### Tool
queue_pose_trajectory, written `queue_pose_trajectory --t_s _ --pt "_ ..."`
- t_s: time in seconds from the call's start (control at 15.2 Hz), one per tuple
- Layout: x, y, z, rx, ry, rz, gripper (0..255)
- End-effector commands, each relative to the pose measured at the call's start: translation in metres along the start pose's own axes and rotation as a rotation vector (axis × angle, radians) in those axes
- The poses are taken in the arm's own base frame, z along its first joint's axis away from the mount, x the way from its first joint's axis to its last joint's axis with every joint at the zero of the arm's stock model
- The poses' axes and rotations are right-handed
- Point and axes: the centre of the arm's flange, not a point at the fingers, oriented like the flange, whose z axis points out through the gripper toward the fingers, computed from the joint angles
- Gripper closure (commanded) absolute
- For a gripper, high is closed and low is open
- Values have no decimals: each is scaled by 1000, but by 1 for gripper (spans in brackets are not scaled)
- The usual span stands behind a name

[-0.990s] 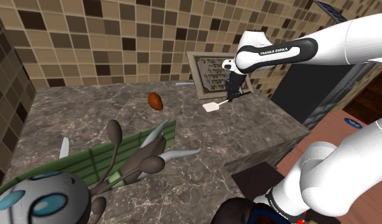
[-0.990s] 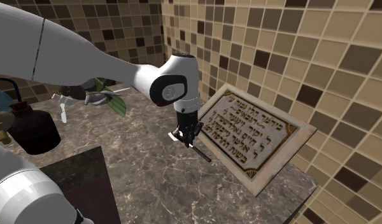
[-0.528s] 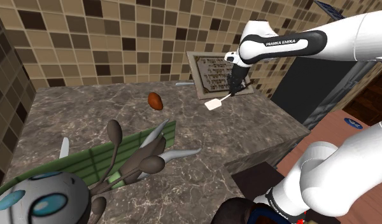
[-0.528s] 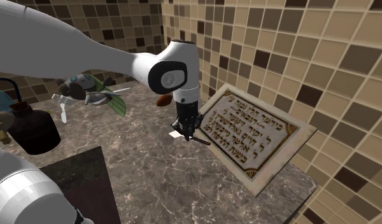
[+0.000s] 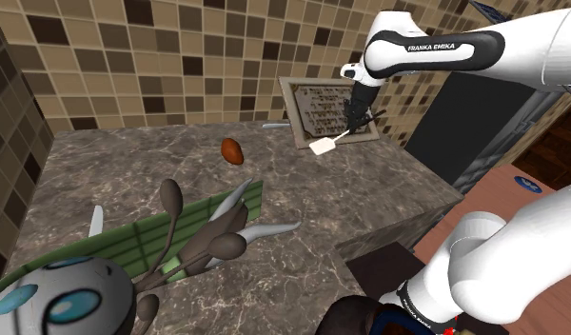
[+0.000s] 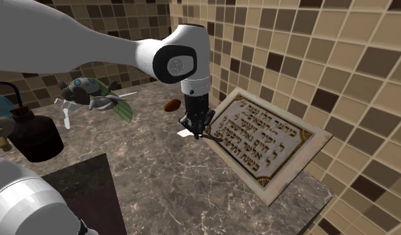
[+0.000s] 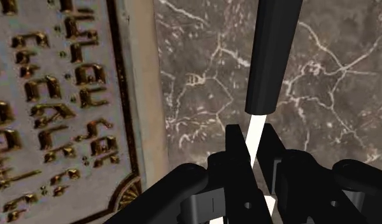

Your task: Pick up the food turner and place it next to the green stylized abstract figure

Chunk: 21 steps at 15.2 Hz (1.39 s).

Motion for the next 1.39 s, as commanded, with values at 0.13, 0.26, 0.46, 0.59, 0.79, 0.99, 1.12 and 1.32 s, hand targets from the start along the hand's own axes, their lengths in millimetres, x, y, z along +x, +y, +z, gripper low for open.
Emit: queue_pose_trajectory --t_s 0.13,0.26,0.46,0.59,0.79,0.99,1.12,1.32 --pt "-1 -1 -21 0 0 0 255" --pt "-2 -1 -32 0 0 0 255" --pt "-3 -1 -48 0 0 0 255" --pt "-3 -1 -58 0 0 0 255" --pt "-4 -1 -74 0 0 0 255" --pt "-5 -1 -90 0 0 0 255" --pt "-6 -1 -100 0 0 0 255" --pt "-7 -1 -116 0 0 0 255"
